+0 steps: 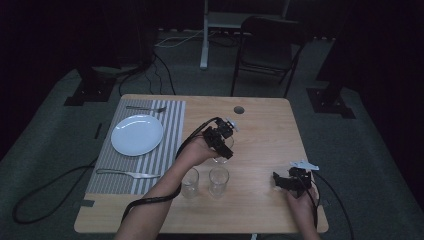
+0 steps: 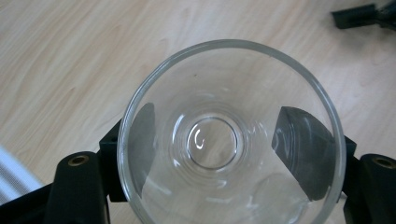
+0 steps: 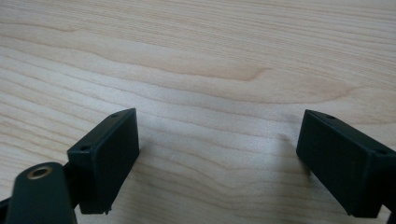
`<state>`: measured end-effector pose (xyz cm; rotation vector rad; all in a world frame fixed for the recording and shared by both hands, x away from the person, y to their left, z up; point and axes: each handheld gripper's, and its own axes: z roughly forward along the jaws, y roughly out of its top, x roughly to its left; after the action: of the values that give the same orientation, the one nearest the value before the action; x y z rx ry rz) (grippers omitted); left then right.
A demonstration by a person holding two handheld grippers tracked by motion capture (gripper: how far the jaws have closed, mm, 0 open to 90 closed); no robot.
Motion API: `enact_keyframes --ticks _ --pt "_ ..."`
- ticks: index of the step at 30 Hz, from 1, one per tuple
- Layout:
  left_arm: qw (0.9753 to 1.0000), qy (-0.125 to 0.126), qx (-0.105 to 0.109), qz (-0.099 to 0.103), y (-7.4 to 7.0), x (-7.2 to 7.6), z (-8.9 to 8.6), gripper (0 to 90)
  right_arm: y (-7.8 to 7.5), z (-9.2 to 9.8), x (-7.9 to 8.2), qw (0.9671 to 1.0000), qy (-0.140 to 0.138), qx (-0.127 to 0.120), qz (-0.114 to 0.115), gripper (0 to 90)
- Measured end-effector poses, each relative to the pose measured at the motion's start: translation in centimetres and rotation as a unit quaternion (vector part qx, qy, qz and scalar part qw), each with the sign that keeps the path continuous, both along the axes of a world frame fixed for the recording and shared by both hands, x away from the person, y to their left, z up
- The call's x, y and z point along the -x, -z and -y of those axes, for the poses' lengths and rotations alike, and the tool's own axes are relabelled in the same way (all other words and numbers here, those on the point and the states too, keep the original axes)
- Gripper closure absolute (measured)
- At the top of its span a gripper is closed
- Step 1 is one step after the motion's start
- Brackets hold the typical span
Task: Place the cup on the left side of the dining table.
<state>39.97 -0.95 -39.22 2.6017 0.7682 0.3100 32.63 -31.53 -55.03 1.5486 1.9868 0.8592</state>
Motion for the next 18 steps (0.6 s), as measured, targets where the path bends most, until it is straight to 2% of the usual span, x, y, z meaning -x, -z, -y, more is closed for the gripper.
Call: enact_keyframes --ticks 1,2,3,6,7,11,18 --pt "1.0000 0.001 -0.002 0.000 0.0 0.0 -0.3 29.1 0.0 0.0 0.0 1.0000 0.000 0.000 0.000 12.7" --pt "0.9999 -0.010 0.002 0.001 0.0 -0.1 -1.1 29.1 0.0 0.0 0.0 1.0000 0.000 0.000 0.000 12.7" --pt "0.9999 -0.010 0.002 0.001 0.0 -0.1 -1.1 29.1 0.0 0.0 0.0 1.0000 0.000 0.000 0.000 12.7" --pt "0.9996 -0.027 0.011 0.000 0.0 -0.2 -2.7 29.2 0.0 0.0 0.0 1.0000 0.000 0.000 0.000 12.7" --pt "0.9996 -0.027 0.011 0.000 0.0 -0.2 -2.7 29.2 0.0 0.0 0.0 1.0000 0.000 0.000 0.000 12.7" --pt "0.9987 -0.051 0.005 0.007 0.4 -0.2 -4.6 29.1 0.0 0.0 0.0 1.0000 0.000 0.000 0.000 12.7" --pt "0.9974 -0.072 -0.003 -0.004 1.2 -0.3 -7.1 29.1 0.0 0.0 0.1 1.0000 0.001 0.000 0.000 13.1"
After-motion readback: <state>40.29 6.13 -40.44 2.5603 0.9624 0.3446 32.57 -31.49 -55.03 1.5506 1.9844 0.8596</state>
